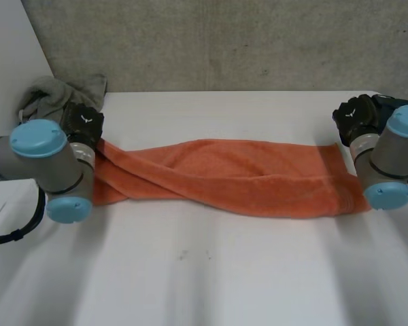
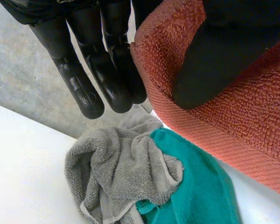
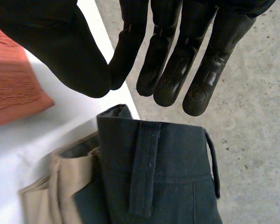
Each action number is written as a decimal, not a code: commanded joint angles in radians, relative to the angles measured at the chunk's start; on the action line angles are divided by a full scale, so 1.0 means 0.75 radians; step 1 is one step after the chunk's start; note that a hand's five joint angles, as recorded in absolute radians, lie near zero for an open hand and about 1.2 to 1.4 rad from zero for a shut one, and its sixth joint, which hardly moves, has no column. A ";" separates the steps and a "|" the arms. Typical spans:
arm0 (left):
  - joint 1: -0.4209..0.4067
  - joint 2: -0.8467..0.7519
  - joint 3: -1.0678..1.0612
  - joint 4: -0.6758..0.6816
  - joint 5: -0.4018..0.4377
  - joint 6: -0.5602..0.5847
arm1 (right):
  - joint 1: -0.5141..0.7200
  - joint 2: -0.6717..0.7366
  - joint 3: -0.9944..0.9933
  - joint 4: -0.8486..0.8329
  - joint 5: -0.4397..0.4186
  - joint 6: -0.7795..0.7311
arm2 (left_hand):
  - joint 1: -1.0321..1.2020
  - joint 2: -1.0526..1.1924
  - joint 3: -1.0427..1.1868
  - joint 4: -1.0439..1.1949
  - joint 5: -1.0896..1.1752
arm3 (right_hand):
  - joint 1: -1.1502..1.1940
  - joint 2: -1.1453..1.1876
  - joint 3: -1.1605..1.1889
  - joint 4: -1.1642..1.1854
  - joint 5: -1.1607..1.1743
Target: Fold the laundry.
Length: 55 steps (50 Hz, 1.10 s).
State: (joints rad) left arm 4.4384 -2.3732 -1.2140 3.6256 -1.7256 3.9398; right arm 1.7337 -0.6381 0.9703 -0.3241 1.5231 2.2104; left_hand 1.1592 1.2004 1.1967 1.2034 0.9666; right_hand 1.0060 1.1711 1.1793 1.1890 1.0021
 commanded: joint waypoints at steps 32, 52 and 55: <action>-0.103 0.301 -0.294 -0.005 -0.031 -0.195 | -0.129 -0.217 0.095 0.815 -0.317 0.536 | 0.316 0.261 0.266 0.257 0.340 | -0.606 -0.826 -0.837 -0.850 -0.833; -0.101 0.301 -0.306 -0.009 -0.031 -0.197 | -0.166 -0.113 0.066 0.804 -0.309 0.501 | 0.316 0.261 0.266 0.257 0.340 | -0.301 -0.521 -0.532 -0.545 -0.529; -0.101 0.303 -0.318 -0.009 -0.027 -0.197 | -0.166 -0.104 0.068 0.792 -0.311 0.497 | 0.316 0.261 0.266 0.257 0.340 | 0.192 -0.028 -0.039 -0.052 -0.035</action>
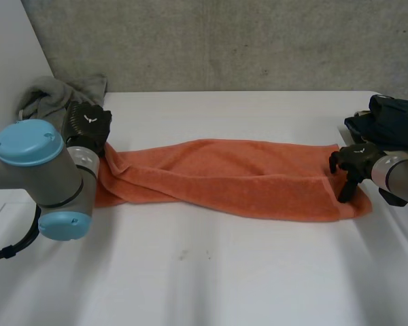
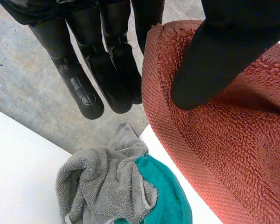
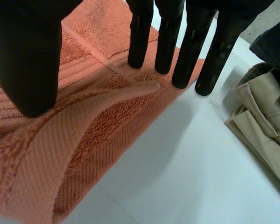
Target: Fold the laundry.
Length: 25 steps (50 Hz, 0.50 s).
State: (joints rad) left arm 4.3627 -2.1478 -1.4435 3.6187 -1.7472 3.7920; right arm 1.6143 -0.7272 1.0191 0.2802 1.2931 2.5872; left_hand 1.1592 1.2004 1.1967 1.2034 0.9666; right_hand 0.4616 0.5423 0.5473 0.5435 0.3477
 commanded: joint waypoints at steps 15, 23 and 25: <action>0.000 0.027 -0.035 0.000 0.004 0.000 | -0.007 -0.008 0.024 -0.077 0.004 -0.020 | 0.316 0.261 0.266 0.257 0.340 | 1.246 1.139 1.132 1.137 1.165; 0.000 0.043 -0.037 0.000 0.002 0.000 | 0.003 -0.125 0.085 -0.083 -0.004 -0.003 | 0.316 0.261 0.266 0.257 0.340 | 0.238 0.131 0.124 0.129 0.157; 0.000 0.047 -0.041 0.002 0.004 0.000 | 0.005 -0.131 0.091 -0.085 -0.004 -0.005 | 0.316 0.261 0.266 0.257 0.340 | 0.183 0.076 0.069 0.074 0.102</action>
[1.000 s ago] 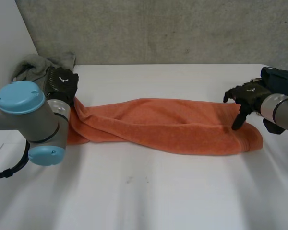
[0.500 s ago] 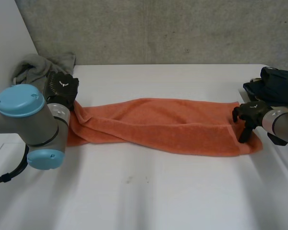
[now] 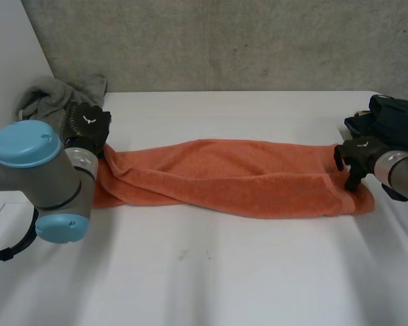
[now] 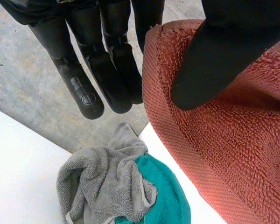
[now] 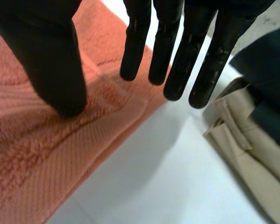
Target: Fold the laundry.
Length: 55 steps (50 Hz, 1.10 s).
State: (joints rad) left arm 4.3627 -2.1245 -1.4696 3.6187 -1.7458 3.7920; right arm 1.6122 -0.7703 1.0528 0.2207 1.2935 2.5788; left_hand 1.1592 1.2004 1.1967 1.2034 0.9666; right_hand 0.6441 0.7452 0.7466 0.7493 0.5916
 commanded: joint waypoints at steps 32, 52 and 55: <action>0.004 0.016 -0.004 0.002 0.004 0.000 | 0.008 0.015 0.038 -0.249 0.036 0.004 | 0.316 0.261 0.266 0.257 0.340 | 1.003 0.868 0.866 0.863 0.840; 0.025 -0.172 0.223 0.110 0.006 0.027 | 0.018 0.082 -0.068 -0.666 0.065 0.002 | 0.316 0.261 0.266 0.257 0.340 | 1.003 0.868 0.866 0.863 0.840; 0.029 -0.231 0.276 0.145 0.006 0.027 | 0.020 0.164 -0.141 -0.720 0.089 -0.004 | 0.316 0.261 0.266 0.257 0.340 | 1.003 0.868 0.866 0.863 0.840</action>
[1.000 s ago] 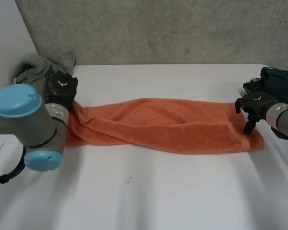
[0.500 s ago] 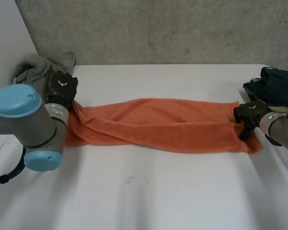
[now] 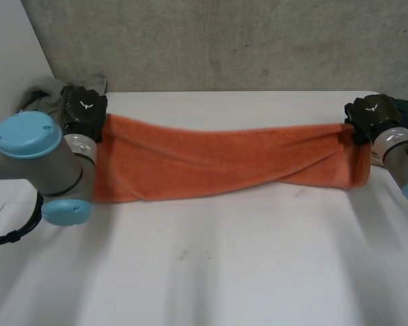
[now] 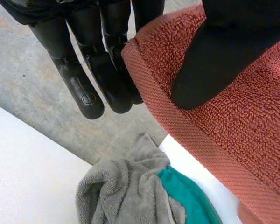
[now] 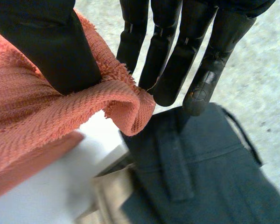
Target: Fold the laundry.
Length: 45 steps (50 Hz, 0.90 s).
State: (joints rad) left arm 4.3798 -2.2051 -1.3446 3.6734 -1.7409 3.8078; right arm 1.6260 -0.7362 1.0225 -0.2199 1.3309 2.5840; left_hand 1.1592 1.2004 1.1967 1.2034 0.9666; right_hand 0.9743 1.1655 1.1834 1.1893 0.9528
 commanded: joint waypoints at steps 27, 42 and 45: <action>0.028 -0.192 0.116 0.179 0.071 0.081 | 0.051 0.013 -0.016 -0.149 0.040 0.019 | -1.313 -1.368 -1.363 -1.372 -1.289 | -1.066 -1.321 -1.345 -1.353 -1.270; -0.041 0.312 -0.436 0.183 0.073 -0.125 | -0.029 -0.446 0.545 0.044 0.030 0.185 | -1.313 -1.368 -1.363 -1.372 -1.289 | -1.066 -1.321 -1.345 -1.353 -1.270; -0.064 0.326 -0.467 0.185 0.080 -0.166 | -0.043 -0.440 0.569 0.066 0.017 0.183 | -1.312 -1.367 -1.362 -1.371 -1.288 | -0.959 -1.214 -1.238 -1.246 -1.163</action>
State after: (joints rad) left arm 4.3740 -2.0393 -1.5808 3.8081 -1.6906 3.7852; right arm 1.6356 -1.0639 1.3864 -0.2461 1.3553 2.7209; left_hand 0.1938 0.2063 0.2128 0.2042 0.0477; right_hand 0.2041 0.2240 0.2177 0.2410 0.0697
